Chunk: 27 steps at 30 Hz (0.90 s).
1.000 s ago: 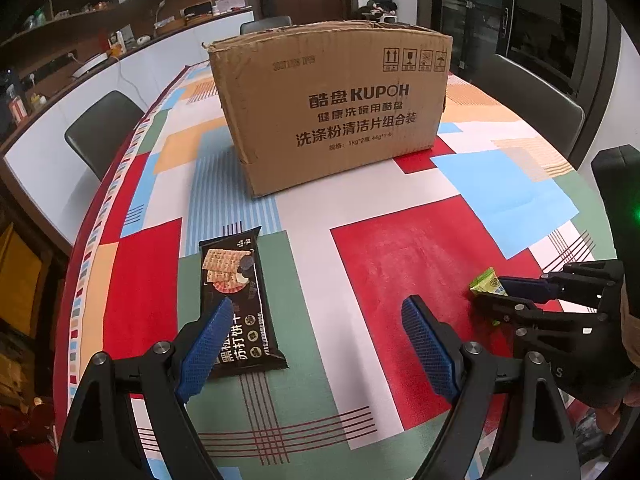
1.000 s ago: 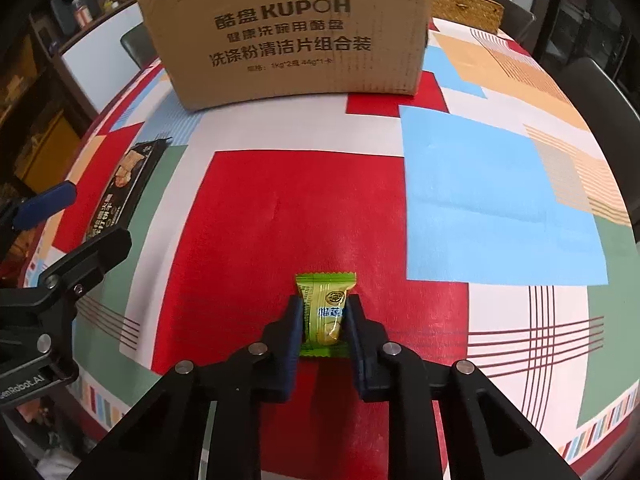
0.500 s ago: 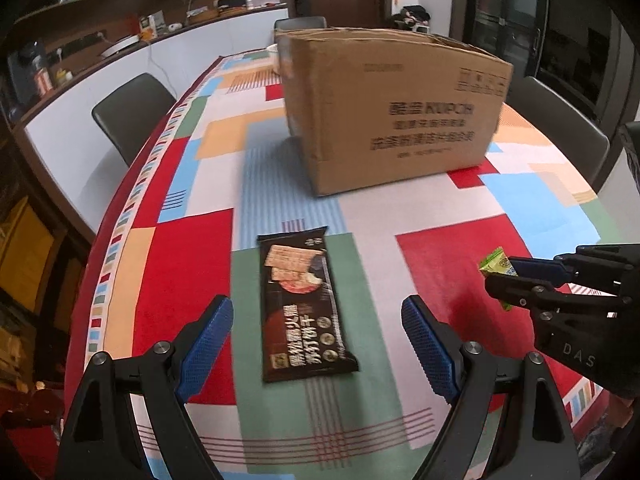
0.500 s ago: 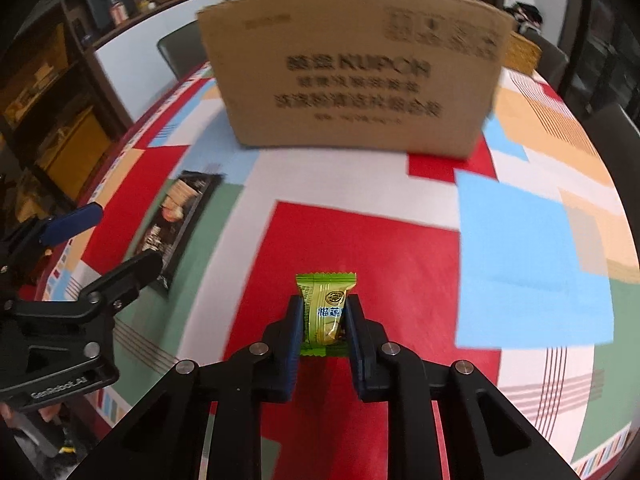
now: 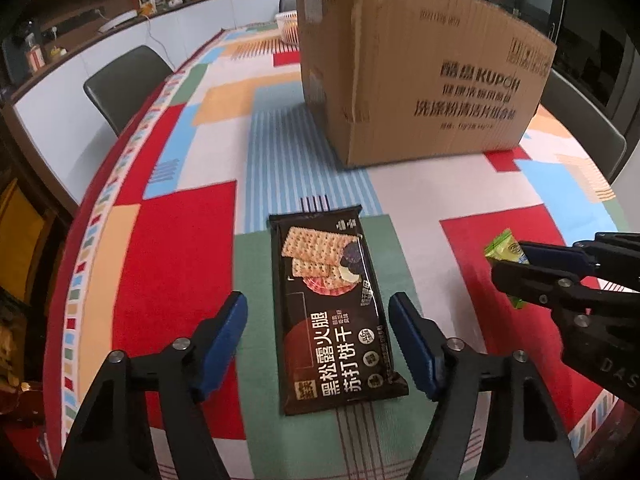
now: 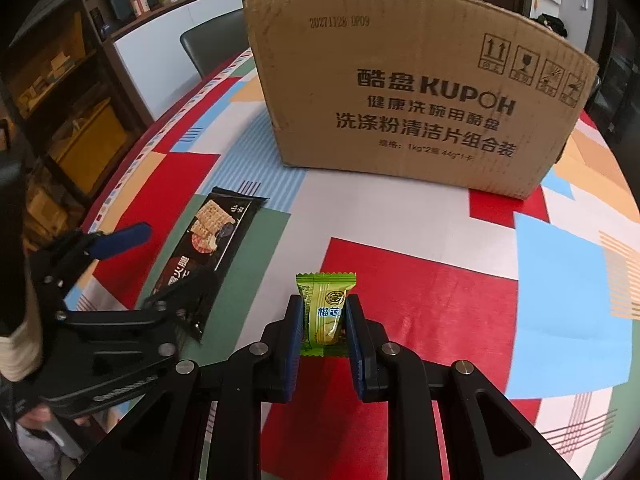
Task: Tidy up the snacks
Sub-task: 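Close the right tool on the green candy while the left tool grasps the dark cracker bag, then lift the green candy and dark cracker bag and carry them over the box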
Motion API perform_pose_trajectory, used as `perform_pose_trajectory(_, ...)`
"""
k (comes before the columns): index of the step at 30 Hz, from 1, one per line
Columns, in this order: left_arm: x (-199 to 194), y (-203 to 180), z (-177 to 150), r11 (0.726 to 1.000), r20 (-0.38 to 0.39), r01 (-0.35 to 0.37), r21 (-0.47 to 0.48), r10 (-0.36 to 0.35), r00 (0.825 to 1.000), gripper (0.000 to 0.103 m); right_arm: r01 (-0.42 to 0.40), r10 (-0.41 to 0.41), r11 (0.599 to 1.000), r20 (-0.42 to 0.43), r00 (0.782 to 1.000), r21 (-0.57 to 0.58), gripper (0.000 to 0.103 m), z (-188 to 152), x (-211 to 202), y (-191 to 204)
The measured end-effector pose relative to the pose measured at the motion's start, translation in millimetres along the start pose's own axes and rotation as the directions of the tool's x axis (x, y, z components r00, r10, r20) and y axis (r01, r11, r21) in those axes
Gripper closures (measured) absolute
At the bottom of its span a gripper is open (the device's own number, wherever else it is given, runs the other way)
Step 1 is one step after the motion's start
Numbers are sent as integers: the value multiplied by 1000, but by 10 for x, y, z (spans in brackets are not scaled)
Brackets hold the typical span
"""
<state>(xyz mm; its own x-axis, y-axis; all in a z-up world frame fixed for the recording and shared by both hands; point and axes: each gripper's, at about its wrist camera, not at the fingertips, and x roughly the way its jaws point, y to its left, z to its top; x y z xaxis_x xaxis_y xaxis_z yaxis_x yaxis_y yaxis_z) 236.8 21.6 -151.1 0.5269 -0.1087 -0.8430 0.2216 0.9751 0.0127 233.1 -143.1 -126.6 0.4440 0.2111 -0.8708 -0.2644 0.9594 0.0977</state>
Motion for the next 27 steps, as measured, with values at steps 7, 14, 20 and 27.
perform_pose_trajectory(7, 82, -47, -6, 1000, -15, 6, -5, -6, 1000, 53, 5, -5, 1000, -6, 1000, 12, 81, 5, 67, -8)
perform_pose_trajectory(14, -13, -42, -12, 999, 0, 23, -36, -23, 1000, 54, 6, -6, 1000, 6, 1000, 19, 81, -3, 16, -34)
perform_pose_trajectory(20, -231, -43, 25, 998, 48, 36, -52, -34, 998, 54, -5, 4, 1000, 21, 1000, 24, 81, 0, -72, -43)
perform_pose_trajectory(27, -543, -81, 119, 997, 128, 58, -47, -51, 990, 54, -14, 12, 999, 66, 998, 36, 81, 15, -291, -103)
